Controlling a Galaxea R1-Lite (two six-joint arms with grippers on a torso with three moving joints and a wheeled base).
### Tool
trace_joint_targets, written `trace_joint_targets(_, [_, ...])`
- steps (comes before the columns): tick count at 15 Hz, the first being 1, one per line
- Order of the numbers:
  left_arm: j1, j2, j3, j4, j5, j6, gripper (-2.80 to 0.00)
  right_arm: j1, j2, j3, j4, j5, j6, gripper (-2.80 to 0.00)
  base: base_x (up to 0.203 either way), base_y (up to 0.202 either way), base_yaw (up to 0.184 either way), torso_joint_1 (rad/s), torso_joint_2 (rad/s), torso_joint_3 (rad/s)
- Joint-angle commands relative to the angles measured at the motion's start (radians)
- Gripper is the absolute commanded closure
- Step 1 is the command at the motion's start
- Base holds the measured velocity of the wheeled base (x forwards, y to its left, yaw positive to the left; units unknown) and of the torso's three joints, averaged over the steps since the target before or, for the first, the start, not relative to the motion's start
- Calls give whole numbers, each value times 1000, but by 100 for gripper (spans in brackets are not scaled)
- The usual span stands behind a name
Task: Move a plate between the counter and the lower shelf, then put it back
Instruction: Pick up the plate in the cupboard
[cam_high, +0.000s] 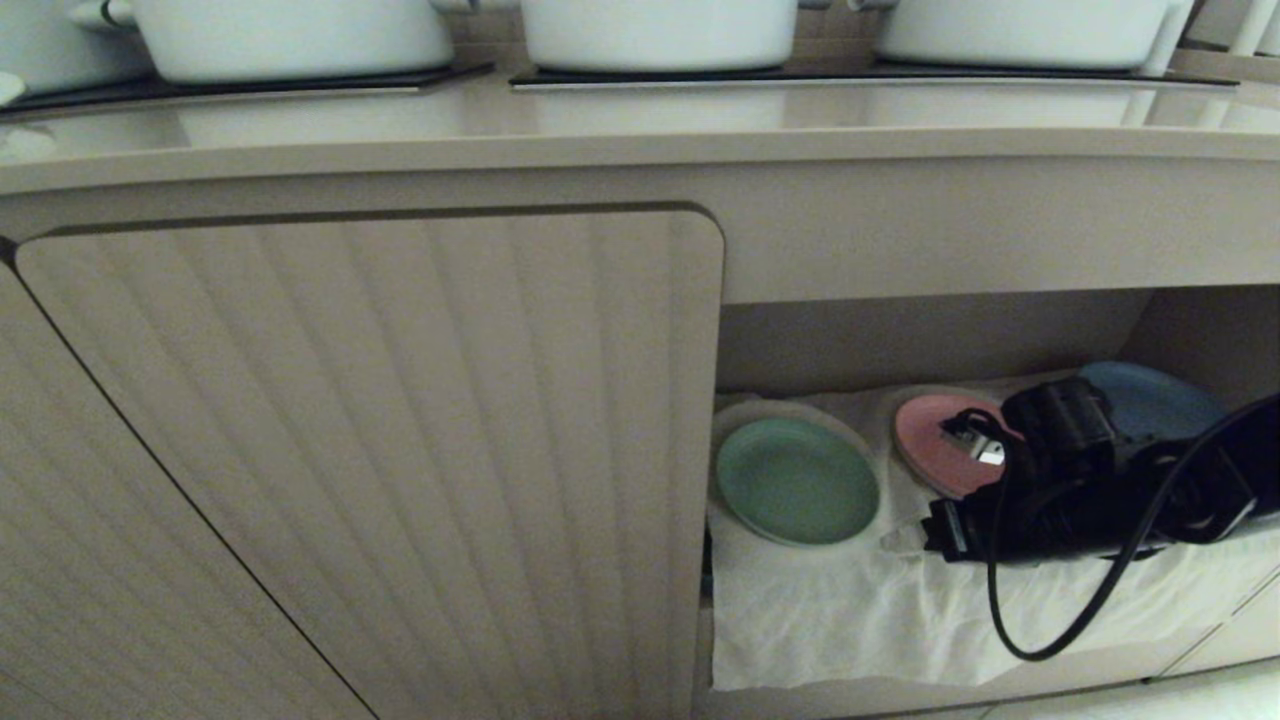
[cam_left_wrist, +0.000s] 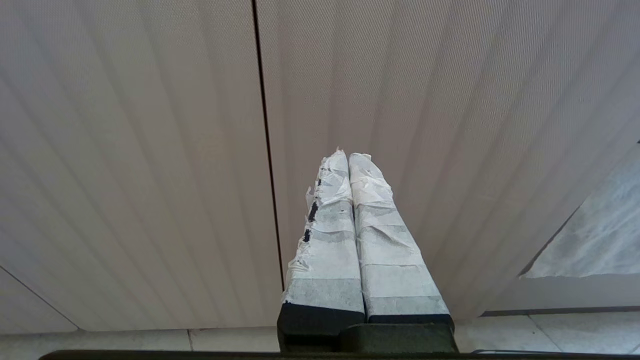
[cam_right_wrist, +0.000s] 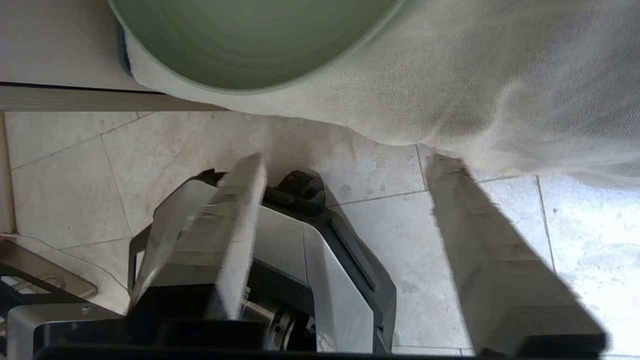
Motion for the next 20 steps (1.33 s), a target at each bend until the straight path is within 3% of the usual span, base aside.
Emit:
trace_joint_targets(1, [0,0,0,0,0,-1,0,0,0,5,-2,0,2,-280,0,0,0,0,0,0])
trace_joint_targets(8, [0,0,0,0,0,-1,0,6,33,-59,-3,-76,146,-280,0,0,0,0,0,0])
trace_joint_targets(20, [0,0,0,0,0,-1,0,65,104,-115,-17,-137,198,-280,0,0,0,0,0,0])
